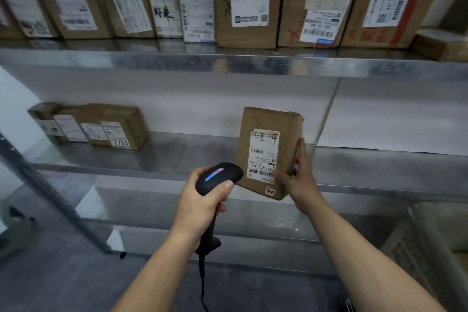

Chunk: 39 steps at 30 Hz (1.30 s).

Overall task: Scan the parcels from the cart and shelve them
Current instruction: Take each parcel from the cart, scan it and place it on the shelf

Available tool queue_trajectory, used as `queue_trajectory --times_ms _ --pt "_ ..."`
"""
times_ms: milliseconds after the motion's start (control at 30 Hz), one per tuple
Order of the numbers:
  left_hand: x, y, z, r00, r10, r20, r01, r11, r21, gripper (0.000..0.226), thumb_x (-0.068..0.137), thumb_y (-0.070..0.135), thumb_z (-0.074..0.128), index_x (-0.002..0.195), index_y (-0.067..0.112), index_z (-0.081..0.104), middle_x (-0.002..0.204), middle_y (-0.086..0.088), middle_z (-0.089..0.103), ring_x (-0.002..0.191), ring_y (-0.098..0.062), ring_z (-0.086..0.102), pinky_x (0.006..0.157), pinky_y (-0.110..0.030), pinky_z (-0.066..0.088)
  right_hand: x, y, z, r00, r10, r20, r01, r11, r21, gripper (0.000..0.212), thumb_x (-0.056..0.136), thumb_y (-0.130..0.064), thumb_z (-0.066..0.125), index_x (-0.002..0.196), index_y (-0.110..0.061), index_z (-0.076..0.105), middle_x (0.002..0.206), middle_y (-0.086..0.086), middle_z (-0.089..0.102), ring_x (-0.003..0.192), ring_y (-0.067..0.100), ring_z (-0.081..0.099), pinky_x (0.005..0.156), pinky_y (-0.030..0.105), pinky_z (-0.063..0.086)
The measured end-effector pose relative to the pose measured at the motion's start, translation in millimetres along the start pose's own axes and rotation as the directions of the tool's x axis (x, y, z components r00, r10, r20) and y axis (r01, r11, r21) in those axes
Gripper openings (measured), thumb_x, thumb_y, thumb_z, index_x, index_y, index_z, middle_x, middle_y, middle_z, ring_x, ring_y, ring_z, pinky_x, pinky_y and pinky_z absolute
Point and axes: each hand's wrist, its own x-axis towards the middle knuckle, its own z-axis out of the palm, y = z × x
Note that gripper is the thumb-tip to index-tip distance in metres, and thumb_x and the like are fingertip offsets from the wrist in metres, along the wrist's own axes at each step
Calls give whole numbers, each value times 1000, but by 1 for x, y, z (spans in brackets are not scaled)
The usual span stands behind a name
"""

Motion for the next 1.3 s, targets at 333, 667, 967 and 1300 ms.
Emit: queue_trajectory --times_ms 333,667,967,1300 --pt "1 1 -51 991 43 -130 -41 999 18 57 65 36 79 119 31 59 103 -16 71 62 -21 64 57 -24 52 8 -1 59 995 -73 63 76 996 -45 100 91 -7 72 156 -50 9 135 -25 46 114 1 53 91 35 56" --pt "25 -3 -105 950 17 -313 -4 999 41 59 67 38 78 123 33 58 100 -11 72 62 -20 67 61 -29 52 56 9 134 968 -124 219 139 989 -53 100 90 -1 70 159 -38 8 125 -37 46 105 -15 58 92 36 56" --pt "96 12 -152 899 18 -437 6 998 55 49 85 23 83 126 31 57 105 -13 71 65 -21 69 65 -31 55 143 15 218 947 -126 297 157 984 -81 108 85 1 75 158 -43 9 142 -4 44 114 5 55 99 49 54" --pt "166 18 -185 864 15 -504 -1 1000 28 58 77 29 86 127 29 59 106 -15 71 66 -25 70 61 -26 54 215 29 284 951 -94 296 169 956 -239 120 76 -16 87 157 -46 4 148 0 33 140 24 41 110 56 44"
